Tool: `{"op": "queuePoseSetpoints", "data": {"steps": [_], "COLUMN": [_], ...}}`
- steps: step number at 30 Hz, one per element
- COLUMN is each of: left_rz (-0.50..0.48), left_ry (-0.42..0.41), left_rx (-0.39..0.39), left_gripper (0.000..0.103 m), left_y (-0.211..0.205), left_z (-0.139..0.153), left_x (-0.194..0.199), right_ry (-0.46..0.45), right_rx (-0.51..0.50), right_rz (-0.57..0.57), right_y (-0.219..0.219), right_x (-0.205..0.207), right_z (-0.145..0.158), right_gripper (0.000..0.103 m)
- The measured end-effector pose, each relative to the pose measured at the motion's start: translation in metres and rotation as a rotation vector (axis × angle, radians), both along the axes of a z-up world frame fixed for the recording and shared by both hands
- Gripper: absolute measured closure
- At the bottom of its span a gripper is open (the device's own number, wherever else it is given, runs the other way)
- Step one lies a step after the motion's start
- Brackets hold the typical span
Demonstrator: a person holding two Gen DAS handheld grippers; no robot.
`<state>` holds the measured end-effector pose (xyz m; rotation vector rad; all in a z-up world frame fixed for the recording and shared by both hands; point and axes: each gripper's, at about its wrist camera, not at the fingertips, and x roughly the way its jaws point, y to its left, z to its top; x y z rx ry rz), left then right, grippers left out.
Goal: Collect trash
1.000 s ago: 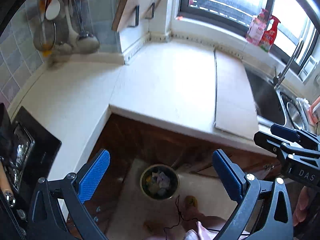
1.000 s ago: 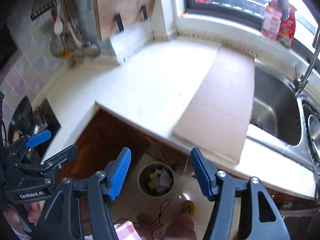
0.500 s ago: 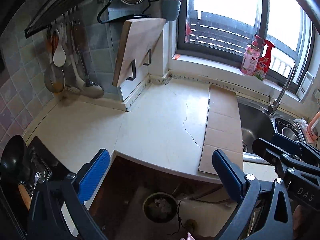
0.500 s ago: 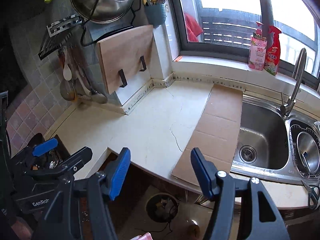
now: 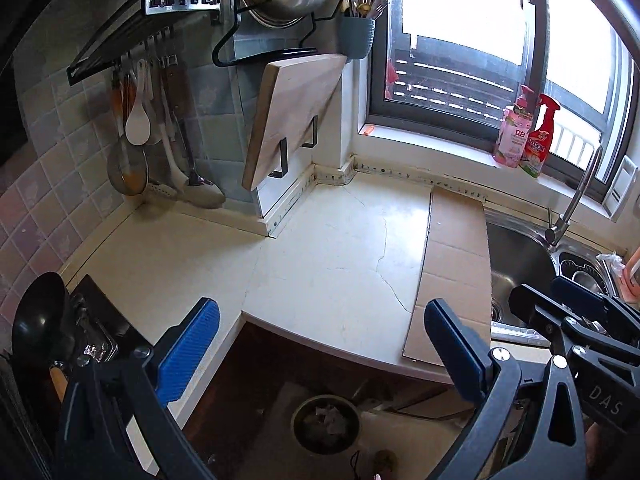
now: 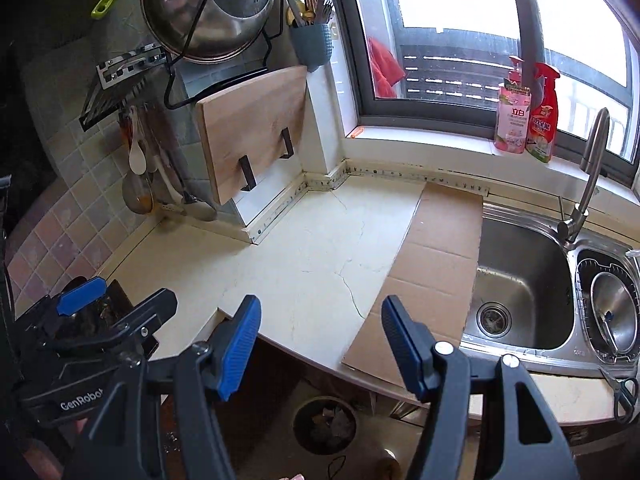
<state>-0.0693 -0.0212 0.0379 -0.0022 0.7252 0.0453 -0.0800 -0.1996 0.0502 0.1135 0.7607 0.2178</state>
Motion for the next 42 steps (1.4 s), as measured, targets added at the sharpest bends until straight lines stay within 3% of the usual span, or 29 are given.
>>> {"op": "queuePoseSetpoints", "data": {"steps": [42], "left_rz": [0.037], "left_ry": [-0.006], "left_rx": [0.012], "left_gripper": [0.002], "left_y": [-0.004], "left_z": [0.001], "left_x": [-0.01], "right_ry": [-0.013], "right_rx": [0.001], "right_rz": [0.005], "right_y": [-0.001], "right_x": [-0.008], "right_z": [0.005], "right_gripper": [0.04]}}
